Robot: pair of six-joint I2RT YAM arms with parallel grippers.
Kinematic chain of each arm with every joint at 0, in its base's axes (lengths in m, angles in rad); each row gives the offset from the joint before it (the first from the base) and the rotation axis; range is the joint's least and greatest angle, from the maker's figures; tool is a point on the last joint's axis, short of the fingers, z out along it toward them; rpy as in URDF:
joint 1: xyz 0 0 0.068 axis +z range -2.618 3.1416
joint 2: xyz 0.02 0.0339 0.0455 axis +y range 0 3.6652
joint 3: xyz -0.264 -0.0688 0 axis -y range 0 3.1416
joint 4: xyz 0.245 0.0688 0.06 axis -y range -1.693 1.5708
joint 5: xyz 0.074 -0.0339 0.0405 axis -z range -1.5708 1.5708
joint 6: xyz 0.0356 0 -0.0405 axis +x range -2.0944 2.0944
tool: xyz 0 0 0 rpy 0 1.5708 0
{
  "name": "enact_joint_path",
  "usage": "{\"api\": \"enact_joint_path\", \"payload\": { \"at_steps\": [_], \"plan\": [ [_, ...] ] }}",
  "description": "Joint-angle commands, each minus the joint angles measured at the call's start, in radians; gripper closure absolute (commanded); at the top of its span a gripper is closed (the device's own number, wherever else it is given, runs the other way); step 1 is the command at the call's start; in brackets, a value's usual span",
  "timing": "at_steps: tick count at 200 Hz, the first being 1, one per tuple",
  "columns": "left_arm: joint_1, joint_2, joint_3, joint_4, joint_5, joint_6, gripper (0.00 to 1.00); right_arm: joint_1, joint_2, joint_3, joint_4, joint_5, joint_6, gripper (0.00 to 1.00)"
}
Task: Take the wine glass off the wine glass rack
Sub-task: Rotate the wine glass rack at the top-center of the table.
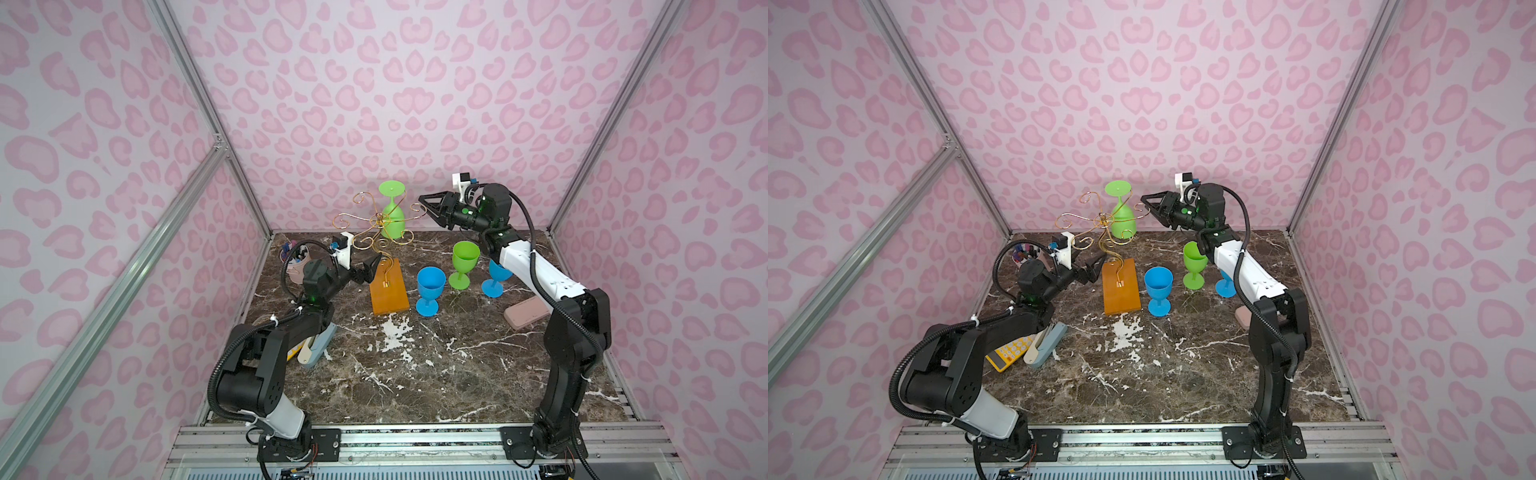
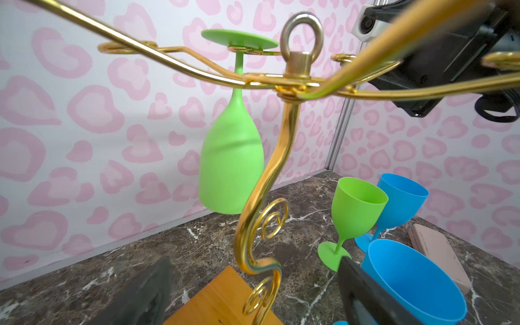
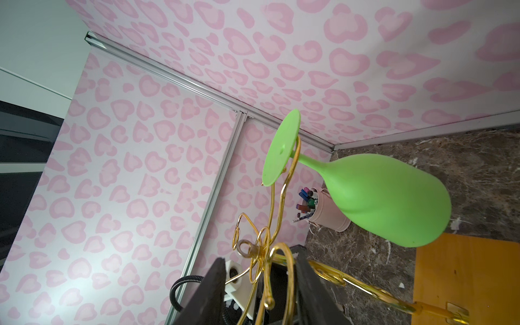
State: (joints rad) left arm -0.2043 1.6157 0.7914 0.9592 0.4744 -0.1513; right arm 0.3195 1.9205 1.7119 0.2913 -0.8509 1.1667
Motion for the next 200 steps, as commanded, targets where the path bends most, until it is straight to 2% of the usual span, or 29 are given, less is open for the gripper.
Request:
{"api": "enact_joint_path", "payload": {
  "at_steps": [1,52,109,134,200],
  "plan": [
    [0.010,0.036,0.037,0.057,0.049,-0.030,0.09,-0.004,-0.013,-0.020,0.073,-0.030,-0.006,0.58],
    [0.013,0.105,0.108,0.065,0.120,-0.045,0.11,-0.032,-0.062,-0.086,0.097,-0.042,-0.010,0.55],
    [0.014,0.152,0.155,0.067,0.237,-0.051,0.15,-0.042,-0.046,-0.080,0.111,-0.050,0.005,0.54],
    [0.013,0.184,0.192,0.066,0.301,-0.068,0.21,-0.041,-0.041,-0.077,0.121,-0.050,0.013,0.54],
    [0.014,0.220,0.237,0.056,0.360,-0.098,0.38,-0.032,-0.041,-0.068,0.113,-0.046,0.010,0.53]
  ]
}}
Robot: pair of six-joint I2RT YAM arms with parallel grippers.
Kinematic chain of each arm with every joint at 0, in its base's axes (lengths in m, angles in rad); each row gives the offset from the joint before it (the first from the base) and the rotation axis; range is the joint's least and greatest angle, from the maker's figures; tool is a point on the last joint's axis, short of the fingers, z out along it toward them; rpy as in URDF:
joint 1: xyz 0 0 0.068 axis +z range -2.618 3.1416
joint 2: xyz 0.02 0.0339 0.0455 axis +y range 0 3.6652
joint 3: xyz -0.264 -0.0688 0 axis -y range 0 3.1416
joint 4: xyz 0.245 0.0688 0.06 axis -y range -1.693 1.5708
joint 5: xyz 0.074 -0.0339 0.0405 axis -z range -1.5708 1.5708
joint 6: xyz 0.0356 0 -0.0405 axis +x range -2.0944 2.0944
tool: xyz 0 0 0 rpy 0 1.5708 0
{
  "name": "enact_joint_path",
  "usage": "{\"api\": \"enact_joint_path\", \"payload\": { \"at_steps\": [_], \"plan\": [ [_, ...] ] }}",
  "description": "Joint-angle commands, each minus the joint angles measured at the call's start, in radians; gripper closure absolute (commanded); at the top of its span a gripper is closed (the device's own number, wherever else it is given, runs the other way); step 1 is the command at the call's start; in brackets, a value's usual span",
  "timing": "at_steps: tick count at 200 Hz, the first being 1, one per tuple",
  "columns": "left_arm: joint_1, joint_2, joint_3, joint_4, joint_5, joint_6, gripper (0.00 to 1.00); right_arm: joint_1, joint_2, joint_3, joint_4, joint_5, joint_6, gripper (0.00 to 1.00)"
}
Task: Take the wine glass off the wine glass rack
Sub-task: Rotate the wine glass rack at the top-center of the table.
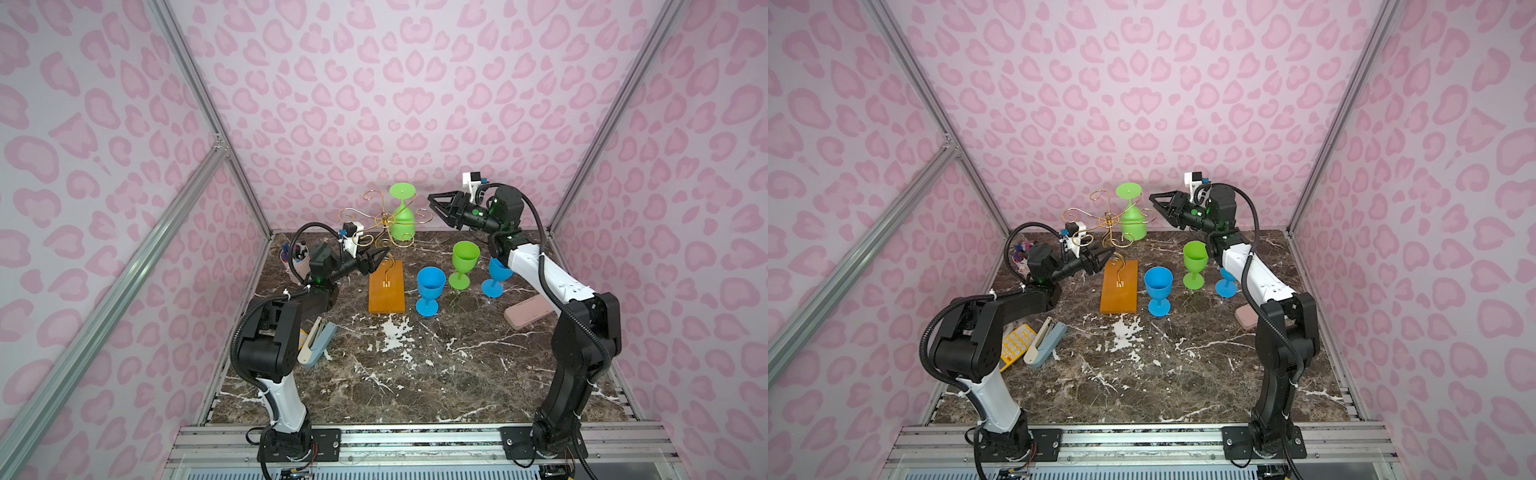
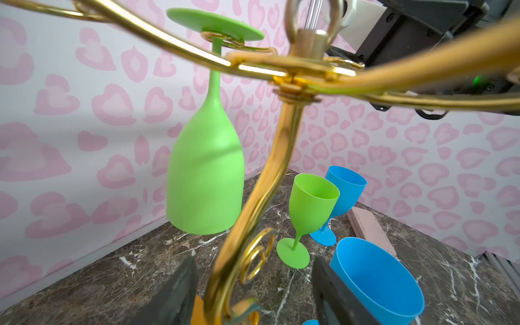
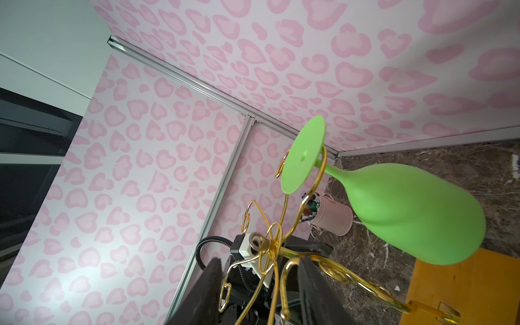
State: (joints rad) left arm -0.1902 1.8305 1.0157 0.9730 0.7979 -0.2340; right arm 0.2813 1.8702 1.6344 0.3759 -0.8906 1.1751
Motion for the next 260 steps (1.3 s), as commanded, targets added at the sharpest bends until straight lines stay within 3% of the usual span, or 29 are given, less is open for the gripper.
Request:
{"api": "enact_joint_path", "payload": {
  "at_steps": [1,57,92,135,179,224,260],
  "plan": [
    [0.000,0.006,0.012,0.043,0.037,-0.016,0.38,0.007,0.010,0.010,0.028,-0.006,0.001,0.53],
    [0.010,-0.014,-0.002,0.038,0.047,-0.015,0.45,0.015,0.017,0.019,0.021,-0.004,-0.002,0.53],
    [0.020,-0.022,0.000,0.038,0.076,-0.027,0.57,0.009,0.014,0.026,0.012,-0.004,-0.009,0.53],
    [0.029,-0.030,-0.003,0.036,0.096,-0.043,0.58,-0.038,-0.003,0.027,-0.012,-0.002,-0.029,0.52],
    [0.032,-0.034,-0.005,0.036,0.124,-0.058,0.59,-0.099,-0.041,0.004,-0.137,0.029,-0.170,0.51],
    [0.033,-0.032,-0.005,0.035,0.152,-0.072,0.62,-0.101,-0.039,0.016,-0.353,0.087,-0.455,0.49],
    [0.032,-0.027,0.001,0.033,0.192,-0.090,0.63,-0.096,-0.026,-0.023,-0.362,0.108,-0.582,0.49]
  ]
}}
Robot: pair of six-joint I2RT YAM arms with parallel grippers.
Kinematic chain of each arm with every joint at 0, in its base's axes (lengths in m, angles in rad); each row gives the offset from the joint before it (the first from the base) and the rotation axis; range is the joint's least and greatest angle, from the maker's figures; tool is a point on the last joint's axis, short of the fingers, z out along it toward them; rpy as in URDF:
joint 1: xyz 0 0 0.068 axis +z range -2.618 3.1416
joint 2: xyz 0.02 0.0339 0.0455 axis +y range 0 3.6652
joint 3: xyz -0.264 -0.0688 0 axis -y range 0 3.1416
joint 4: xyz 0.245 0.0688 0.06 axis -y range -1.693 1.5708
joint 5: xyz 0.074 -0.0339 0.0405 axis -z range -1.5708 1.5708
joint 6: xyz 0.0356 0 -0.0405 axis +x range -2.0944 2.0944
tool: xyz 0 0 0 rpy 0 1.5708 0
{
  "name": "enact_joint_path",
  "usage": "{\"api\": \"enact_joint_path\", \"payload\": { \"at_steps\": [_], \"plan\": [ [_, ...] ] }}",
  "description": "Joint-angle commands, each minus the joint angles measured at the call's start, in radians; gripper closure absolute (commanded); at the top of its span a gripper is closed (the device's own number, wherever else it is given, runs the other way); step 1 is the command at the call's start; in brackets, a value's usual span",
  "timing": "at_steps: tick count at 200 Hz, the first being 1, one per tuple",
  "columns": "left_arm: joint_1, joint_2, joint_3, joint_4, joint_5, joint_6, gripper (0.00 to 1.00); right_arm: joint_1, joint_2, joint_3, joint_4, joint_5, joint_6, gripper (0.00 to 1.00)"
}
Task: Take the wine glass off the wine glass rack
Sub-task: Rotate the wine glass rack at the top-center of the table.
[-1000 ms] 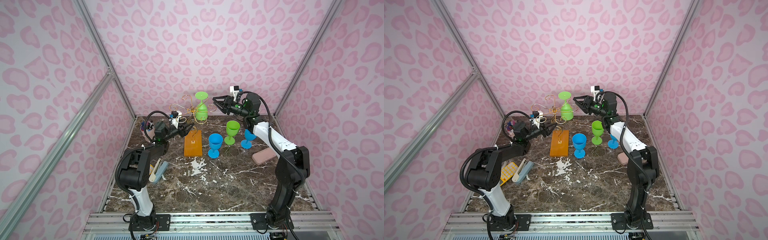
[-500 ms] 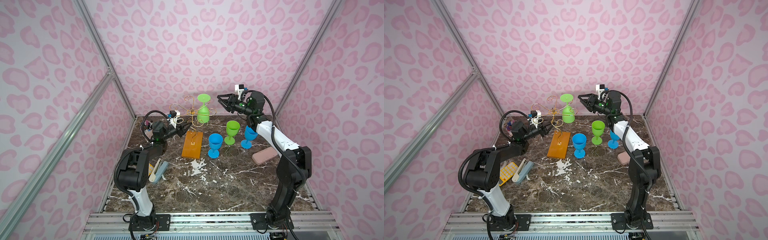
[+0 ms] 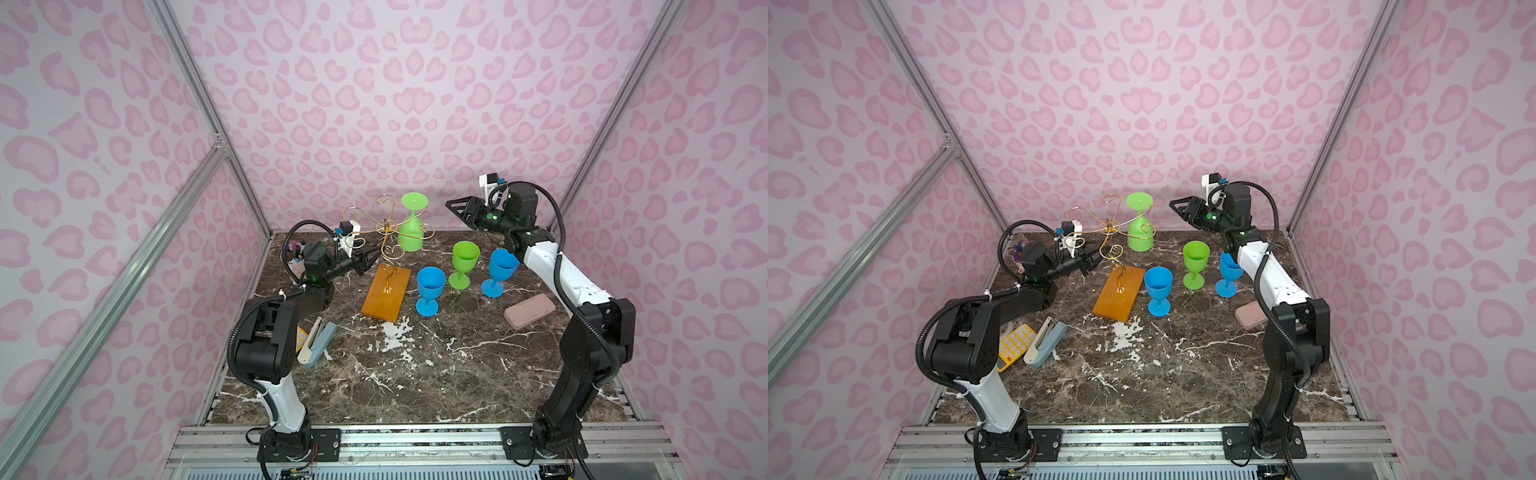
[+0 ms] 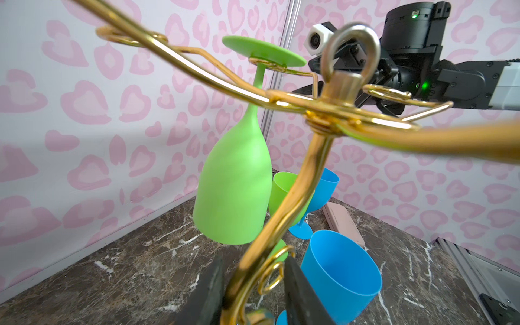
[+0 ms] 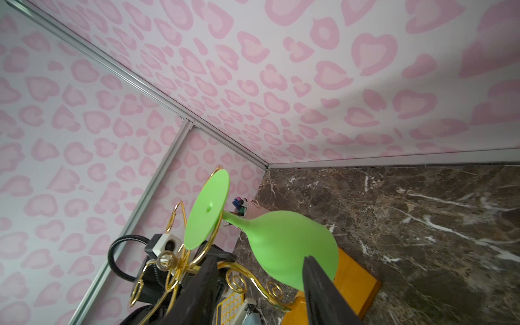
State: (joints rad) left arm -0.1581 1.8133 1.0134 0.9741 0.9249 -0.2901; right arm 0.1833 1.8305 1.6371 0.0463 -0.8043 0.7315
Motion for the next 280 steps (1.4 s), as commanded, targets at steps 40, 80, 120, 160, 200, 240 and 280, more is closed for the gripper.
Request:
{"api": "enact_joint_path", "payload": {
  "at_steps": [40,80,120,160,200,240,280],
  "plan": [
    [0.004,0.004,0.024,0.023,0.114,-0.069,0.63,0.013,0.008,-0.066,-0.004,0.029,-0.231,0.49],
    [0.006,-0.008,0.014,0.014,0.129,-0.068,0.63,0.009,-0.004,-0.082,0.035,0.021,-0.196,0.49],
    [0.006,-0.017,0.005,0.010,0.143,-0.071,0.62,-0.022,0.014,-0.033,0.032,0.007,-0.080,0.50],
    [0.006,-0.027,-0.002,-0.003,0.138,-0.064,0.56,-0.032,0.056,0.048,0.061,-0.071,0.062,0.53],
    [0.006,-0.044,-0.016,-0.016,0.111,-0.047,0.43,-0.004,0.080,0.130,0.021,-0.101,0.101,0.52],
    [0.006,-0.054,-0.026,-0.024,0.087,-0.043,0.30,0.018,0.123,0.202,-0.027,-0.120,0.136,0.52],
    [0.006,-0.074,-0.044,-0.035,0.054,-0.029,0.02,0.025,0.138,0.215,-0.043,-0.118,0.143,0.51]
  ]
}}
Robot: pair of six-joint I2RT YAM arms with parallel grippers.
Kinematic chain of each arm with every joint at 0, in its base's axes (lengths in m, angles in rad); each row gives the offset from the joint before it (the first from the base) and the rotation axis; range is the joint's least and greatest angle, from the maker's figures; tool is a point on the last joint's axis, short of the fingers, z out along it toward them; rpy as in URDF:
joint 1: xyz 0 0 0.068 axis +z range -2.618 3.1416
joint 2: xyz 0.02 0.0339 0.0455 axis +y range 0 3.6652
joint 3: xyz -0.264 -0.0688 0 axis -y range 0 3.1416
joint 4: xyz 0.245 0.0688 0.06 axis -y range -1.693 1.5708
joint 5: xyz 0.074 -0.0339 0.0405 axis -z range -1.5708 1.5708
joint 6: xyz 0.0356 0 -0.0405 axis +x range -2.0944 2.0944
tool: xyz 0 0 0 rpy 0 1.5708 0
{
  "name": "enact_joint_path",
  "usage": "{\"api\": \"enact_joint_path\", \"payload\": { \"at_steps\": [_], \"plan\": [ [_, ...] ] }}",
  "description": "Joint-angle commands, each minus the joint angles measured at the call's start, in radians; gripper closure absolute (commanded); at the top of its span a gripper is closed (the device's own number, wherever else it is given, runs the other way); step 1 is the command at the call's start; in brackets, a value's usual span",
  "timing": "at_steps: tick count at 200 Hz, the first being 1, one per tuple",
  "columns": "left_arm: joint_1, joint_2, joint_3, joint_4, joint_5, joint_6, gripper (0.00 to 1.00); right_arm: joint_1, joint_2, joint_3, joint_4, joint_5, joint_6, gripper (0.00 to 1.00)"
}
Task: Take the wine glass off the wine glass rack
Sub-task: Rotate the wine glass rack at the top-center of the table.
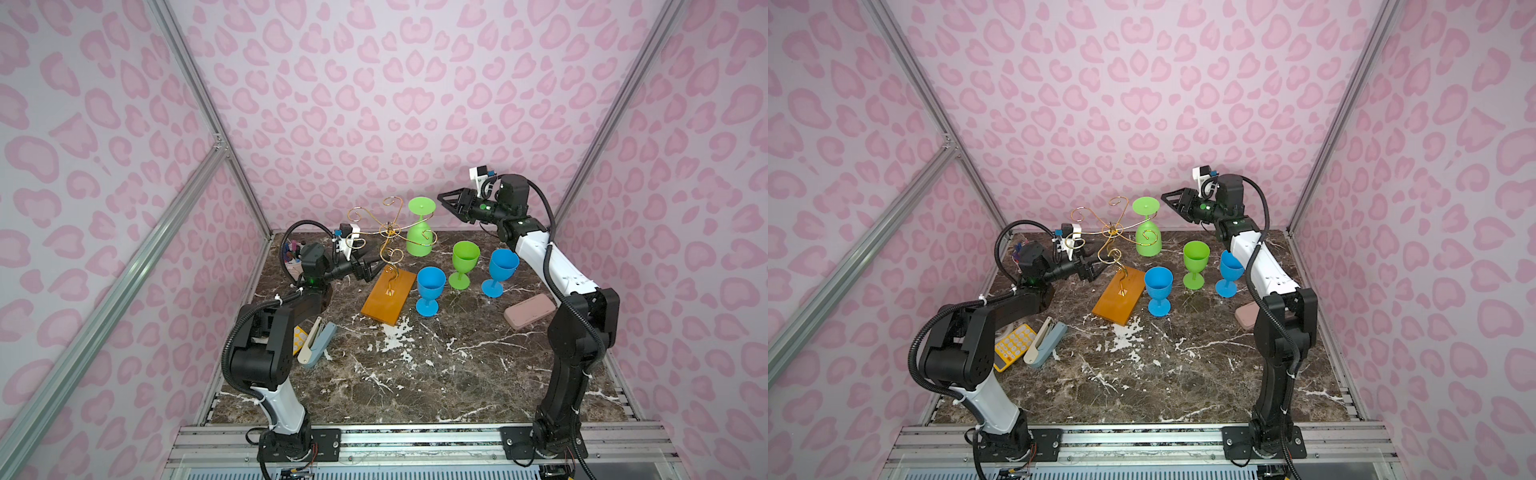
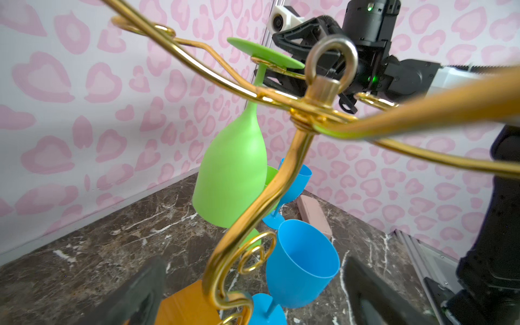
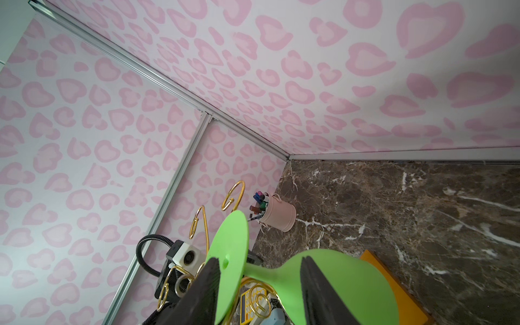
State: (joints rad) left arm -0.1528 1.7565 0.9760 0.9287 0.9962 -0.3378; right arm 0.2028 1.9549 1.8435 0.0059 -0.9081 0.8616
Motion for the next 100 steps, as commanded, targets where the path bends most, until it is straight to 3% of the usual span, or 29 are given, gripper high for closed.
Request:
{"api": "enact_joint_path", "payload": {
  "at_steps": [1,100],
  "plan": [
    [0.001,-0.017,-0.008,0.010,-0.018,0.019,0.02,0.007,0.013,0.009,-0.003,-0.015,0.013,0.51],
    [0.006,-0.063,-0.052,0.024,-0.082,0.024,0.02,0.022,0.038,0.031,0.068,-0.049,0.094,0.53]
  ]
}}
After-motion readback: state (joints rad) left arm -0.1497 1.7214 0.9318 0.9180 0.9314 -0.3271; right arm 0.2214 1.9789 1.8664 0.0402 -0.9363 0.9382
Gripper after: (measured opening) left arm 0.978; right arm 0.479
